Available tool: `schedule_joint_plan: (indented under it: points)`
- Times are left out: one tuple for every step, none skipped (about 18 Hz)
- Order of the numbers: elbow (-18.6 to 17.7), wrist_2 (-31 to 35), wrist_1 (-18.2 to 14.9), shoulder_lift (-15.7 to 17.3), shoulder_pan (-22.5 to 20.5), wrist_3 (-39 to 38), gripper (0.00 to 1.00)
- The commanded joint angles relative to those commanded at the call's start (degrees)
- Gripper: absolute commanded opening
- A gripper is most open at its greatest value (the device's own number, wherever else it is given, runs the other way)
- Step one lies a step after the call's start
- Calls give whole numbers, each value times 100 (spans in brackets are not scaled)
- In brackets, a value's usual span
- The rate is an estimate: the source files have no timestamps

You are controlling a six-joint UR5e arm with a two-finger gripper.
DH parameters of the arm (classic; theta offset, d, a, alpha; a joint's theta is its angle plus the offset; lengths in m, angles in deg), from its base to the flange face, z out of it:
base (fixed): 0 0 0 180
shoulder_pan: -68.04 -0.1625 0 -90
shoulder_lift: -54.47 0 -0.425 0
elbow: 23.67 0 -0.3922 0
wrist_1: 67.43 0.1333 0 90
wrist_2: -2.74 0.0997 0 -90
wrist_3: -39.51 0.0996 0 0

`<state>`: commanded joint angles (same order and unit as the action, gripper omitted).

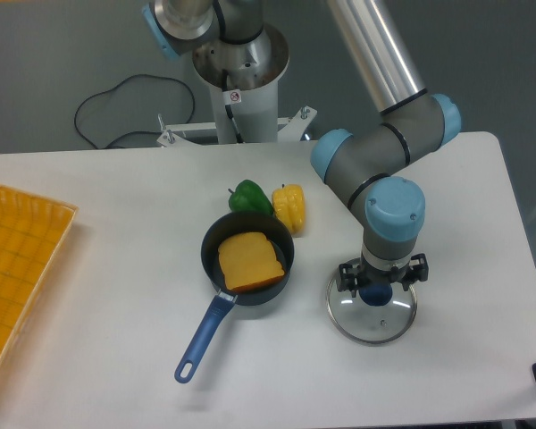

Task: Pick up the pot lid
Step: 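Lower the open gripper down onto the blue knob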

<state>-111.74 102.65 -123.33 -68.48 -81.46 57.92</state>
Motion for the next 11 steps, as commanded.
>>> schedule_joint_plan:
  points:
    - [70,142,0,-70,79,-264,100]
    - [123,187,0,-105,158,-389,100]
    - [158,204,-9,-123,211,-416,100]
    - [167,187,-9,-97,229,-416,100]
    - [193,143,-9,-80,220,-416,100]
    - [219,108,-26,-45,220,-434,100]
    - [185,73,-52,-1,220,-443,100]
    - [176,64,-70,0,220,-460,100]
    - [115,73,-131,8,220,-460,100]
    - [19,81,-149,17,220,-443,100]
    - [0,64,-149,9,220,-443,100]
